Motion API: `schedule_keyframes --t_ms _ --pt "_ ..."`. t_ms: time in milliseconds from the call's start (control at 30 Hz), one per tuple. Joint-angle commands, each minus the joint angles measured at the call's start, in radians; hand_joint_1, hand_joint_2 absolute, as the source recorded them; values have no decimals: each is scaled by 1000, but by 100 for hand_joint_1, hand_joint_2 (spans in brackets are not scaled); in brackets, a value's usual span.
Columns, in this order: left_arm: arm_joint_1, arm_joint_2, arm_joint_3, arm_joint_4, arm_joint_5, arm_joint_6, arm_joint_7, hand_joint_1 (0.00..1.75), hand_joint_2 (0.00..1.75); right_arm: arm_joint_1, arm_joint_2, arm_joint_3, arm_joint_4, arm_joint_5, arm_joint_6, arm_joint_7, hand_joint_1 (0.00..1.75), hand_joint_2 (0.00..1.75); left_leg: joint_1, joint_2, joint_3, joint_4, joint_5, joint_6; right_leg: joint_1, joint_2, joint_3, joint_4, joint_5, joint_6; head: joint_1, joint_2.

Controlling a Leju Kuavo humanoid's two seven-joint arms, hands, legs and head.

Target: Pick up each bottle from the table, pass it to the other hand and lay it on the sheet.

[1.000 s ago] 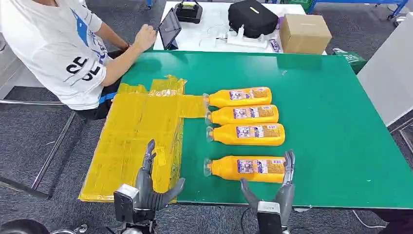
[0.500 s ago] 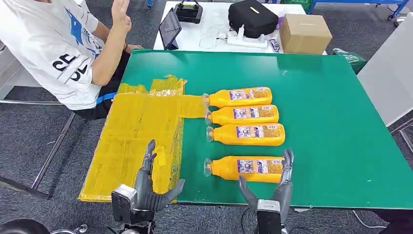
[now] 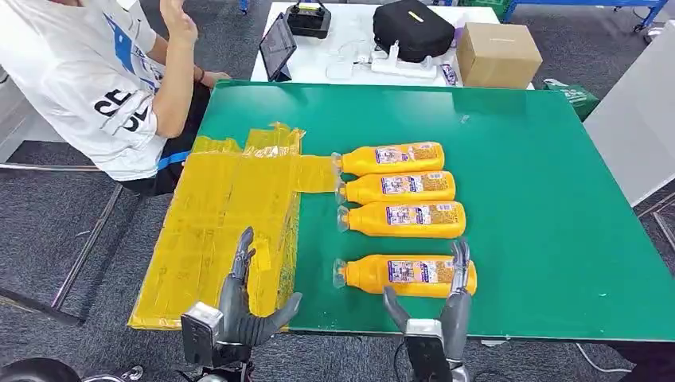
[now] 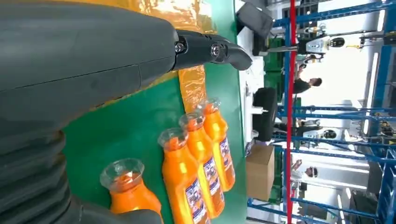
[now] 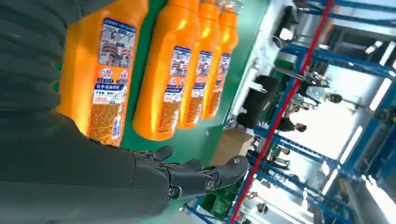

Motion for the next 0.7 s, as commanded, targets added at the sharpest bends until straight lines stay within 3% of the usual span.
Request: schedule_keyframes --t_ms 33,133,267,367,533,700 --pt "-2 -5 24 10 -14 5 -2 0 175 -50 -102 24 8 70 24 86 0 175 0 1 2 -1 -1 0 0 0 2 -1 0 -1 0 0" --pt "-2 -5 24 10 -14 5 -2 0 175 -50 -102 24 8 70 24 86 0 175 0 1 2 -1 -1 0 0 0 2 -1 0 -1 0 0" --pt "-2 -20 65 19 -45 12 -19 0 175 -85 -211 13 -46 266 104 298 0 175 1 2 3 0 -1 0 1 1 4 -1 -1 -1 0 0" --pt "-12 -35 100 26 -52 -15 -30 0 175 -153 -304 -45 -77 323 261 424 0 175 0 1 1 0 0 0 0 0 1 -1 0 0 0 0" --pt "-30 -45 127 55 -72 -52 -19 0 175 -264 -426 -64 12 238 556 527 0 175 -1 3 2 0 0 1 -1 2 2 -2 2 0 0 0" --pt "-63 -52 132 110 -77 -83 -20 0 175 -317 -512 19 113 183 671 532 0 175 -2 1 3 -1 1 2 -2 1 4 -2 2 1 0 0"
